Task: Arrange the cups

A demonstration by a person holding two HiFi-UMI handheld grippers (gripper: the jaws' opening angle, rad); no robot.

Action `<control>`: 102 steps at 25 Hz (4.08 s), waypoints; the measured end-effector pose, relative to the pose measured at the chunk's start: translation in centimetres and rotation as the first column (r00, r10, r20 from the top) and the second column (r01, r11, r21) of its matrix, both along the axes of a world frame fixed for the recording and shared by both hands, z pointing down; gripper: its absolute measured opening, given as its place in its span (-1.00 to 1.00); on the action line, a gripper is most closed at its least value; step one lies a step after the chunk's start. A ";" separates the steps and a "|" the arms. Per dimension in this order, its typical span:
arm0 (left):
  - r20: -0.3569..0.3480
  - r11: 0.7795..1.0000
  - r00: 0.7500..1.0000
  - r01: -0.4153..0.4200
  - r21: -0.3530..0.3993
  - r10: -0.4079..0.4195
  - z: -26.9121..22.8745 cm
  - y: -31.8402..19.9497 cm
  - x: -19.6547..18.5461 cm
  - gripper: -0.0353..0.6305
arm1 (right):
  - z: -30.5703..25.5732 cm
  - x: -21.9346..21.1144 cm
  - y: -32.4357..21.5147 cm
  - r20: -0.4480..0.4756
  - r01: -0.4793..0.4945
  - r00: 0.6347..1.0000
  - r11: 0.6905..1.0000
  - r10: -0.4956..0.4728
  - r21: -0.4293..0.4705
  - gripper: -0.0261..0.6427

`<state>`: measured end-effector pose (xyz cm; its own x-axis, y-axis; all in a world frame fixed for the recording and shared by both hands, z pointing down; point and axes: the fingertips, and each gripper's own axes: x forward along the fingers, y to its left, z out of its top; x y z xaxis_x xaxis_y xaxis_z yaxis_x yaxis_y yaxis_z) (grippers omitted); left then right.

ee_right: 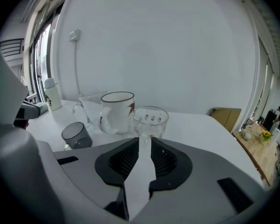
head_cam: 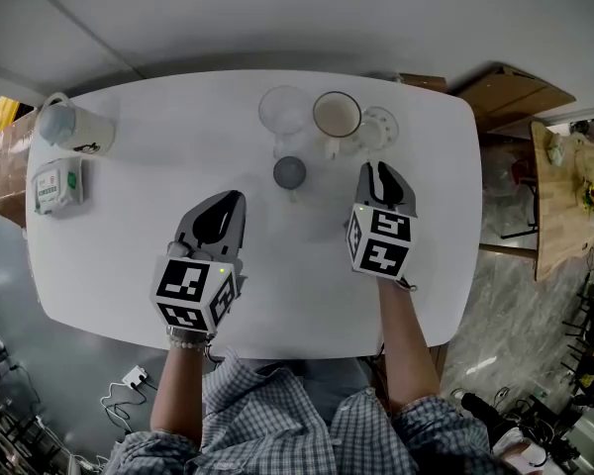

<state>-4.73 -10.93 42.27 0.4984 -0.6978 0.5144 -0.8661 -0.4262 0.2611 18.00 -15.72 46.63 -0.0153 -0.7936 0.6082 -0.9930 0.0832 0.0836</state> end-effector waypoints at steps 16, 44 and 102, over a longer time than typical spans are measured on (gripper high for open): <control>-0.007 1.000 1.000 0.008 -0.001 -0.008 -0.2 1.0 -1.5 -0.83 | 2.4 -14.5 5.6 0.004 0.428 0.903 0.901 -0.429 -0.072 -0.58; -0.016 1.000 1.000 -0.016 0.008 0.016 -0.4 2.1 -1.4 -0.83 | 2.5 -11.3 6.0 0.014 0.192 0.981 0.978 -0.192 -0.085 -0.78; -0.022 0.993 0.993 -0.112 0.036 0.113 -1.7 2.6 4.9 -0.83 | -2.7 5.6 3.0 -0.067 -0.014 0.998 0.995 0.020 0.096 -0.68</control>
<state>0.18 -8.37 40.61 0.5865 -0.6540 0.4778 -0.8060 -0.5295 0.2646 23.58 -12.71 43.92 0.0373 -0.8477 0.5291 -0.9861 0.0546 0.1571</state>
